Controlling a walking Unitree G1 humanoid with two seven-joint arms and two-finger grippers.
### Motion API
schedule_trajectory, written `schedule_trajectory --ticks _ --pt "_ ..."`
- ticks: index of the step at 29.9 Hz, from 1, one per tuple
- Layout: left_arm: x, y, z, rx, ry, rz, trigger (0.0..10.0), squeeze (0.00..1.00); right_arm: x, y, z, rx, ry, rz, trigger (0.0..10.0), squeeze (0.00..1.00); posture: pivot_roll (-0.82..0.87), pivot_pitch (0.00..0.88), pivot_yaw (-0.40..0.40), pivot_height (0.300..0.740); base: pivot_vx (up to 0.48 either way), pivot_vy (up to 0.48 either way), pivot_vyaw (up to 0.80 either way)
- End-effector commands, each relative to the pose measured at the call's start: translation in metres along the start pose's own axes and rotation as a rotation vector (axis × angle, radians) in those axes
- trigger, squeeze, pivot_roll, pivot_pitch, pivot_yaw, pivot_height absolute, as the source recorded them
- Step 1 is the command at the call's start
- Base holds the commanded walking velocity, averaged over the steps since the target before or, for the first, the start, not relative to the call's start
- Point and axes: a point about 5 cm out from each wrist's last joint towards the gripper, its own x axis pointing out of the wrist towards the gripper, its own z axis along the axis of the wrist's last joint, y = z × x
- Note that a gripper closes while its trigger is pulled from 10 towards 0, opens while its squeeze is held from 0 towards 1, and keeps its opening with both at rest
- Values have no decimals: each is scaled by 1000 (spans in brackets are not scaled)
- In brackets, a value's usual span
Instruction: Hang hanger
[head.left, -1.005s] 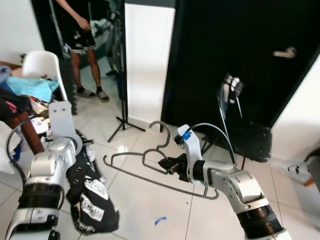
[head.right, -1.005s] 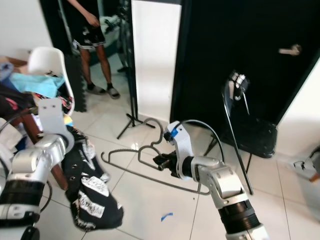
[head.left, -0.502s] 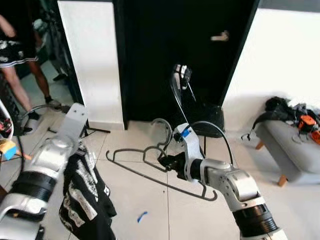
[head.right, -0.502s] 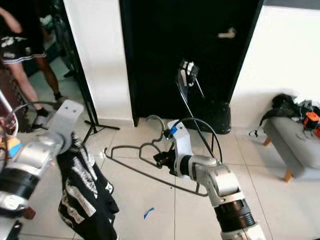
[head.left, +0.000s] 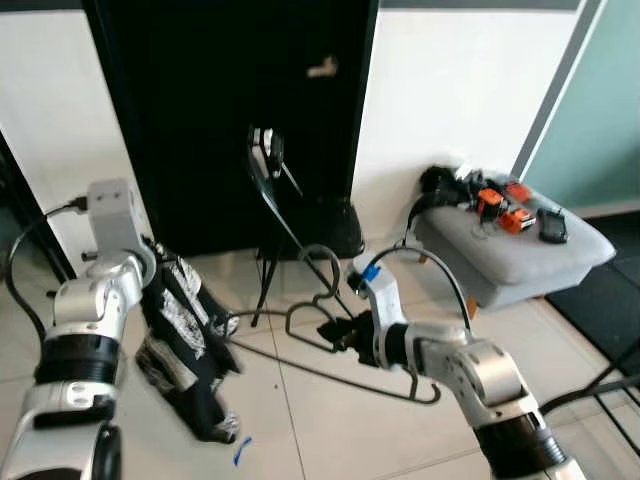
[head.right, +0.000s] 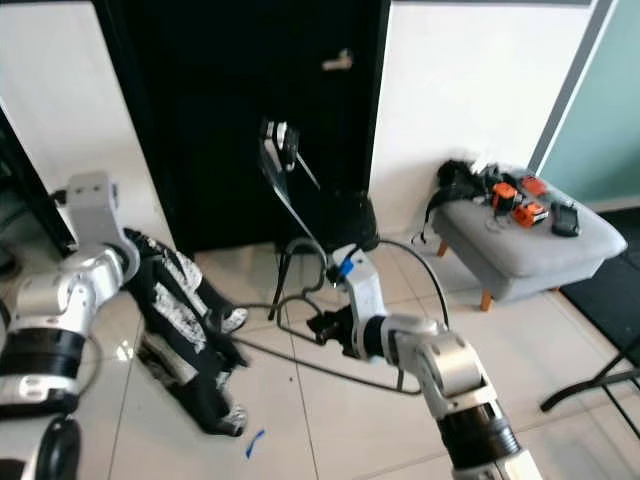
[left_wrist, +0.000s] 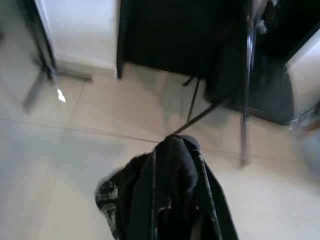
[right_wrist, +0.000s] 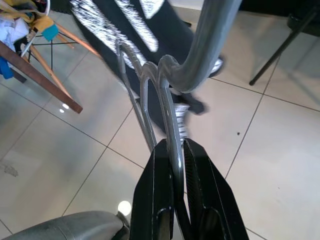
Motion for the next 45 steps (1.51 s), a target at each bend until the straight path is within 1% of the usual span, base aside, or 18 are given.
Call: schedule_trajectory --ticks 1,2,3,5,9,11,13,20,22,25,29,33,35,38,39,41,43,45 --pt "0 4 -1 -128 31 58 10000 0 0 3 3 -8 -13 13 10000 0 -23 0 -3 740 0 0 0" --pt "0 4 -1 -128 31 58 10000 0 0 3 3 -8 -13 13 10000 0 -23 0 -3 740 0 0 0" --pt "0 2 -6 -173 56 75 10000 0 0 3 3 -10 -13 15 10000 0 -23 0 -4 740 0 0 0" --pt "-1 -1 -9 -190 69 83 10000 0 0 3 4 -14 -15 17 10000 0 -23 0 -4 740 0 0 0" --pt "-3 -5 -9 -186 63 74 10000 0 -1 1 6 -32 -31 15 10000 0 -23 0 -3 740 0 0 0" --pt "-4 -5 -8 -177 54 81 10000 0 -2 0 7 -38 -37 12 10000 0 -23 0 -2 740 0 0 0" --pt "-4 0 0 -180 24 117 10000 0 -4 -2 8 -38 -37 8 10000 0 -20 0 -2 740 0 0 0" --pt "-6 3 8 -195 -15 154 10000 0 -5 0 6 -36 -22 30 10000 0 -16 0 -4 740 0 0 0" --pt "-11 5 15 -219 -65 213 10000 0 -9 10 0 -68 22 127 10000 0 -13 0 -9 740 0 0 0" --pt "-17 6 17 -267 -107 289 10000 0 -16 24 -8 -137 88 271 10000 0 -8 0 -14 740 0 0 0" --pt "-20 6 16 -291 -122 320 10000 0 -18 27 -9 -151 98 297 10000 0 -8 0 -16 740 0 0 0" --pt "-26 -4 14 -363 -130 315 10000 0 -15 33 -9 -150 96 319 10000 0 -6 0 -19 740 0 0 0" --pt "-26 -4 14 -363 -130 315 10000 0 -15 33 -9 -150 96 319 10000 0 -6 0 -19 740 0 0 0" --pt "-29 -14 12 -378 -125 298 10000 0 -10 34 -6 -124 78 308 10000 0 -4 0 -21 740 0 0 0" --pt "-31 -20 10 -386 -126 286 10000 0 -9 36 -4 -98 65 311 10000 0 -4 0 -22 740 0 0 0" --pt "-31 -20 10 -386 -126 286 10000 0 -9 36 -4 -98 65 311 10000 0 -4 0 -22 740 0 0 0" --pt "-34 -28 8 -401 -136 284 10000 0 -7 40 -2 -50 47 322 10000 0 -7 0 -23 740 0 0 0" --pt "-34 -28 8 -401 -136 284 10000 0 -7 40 -2 -50 47 322 10000 0 -7 0 -23 740 0 0 0"
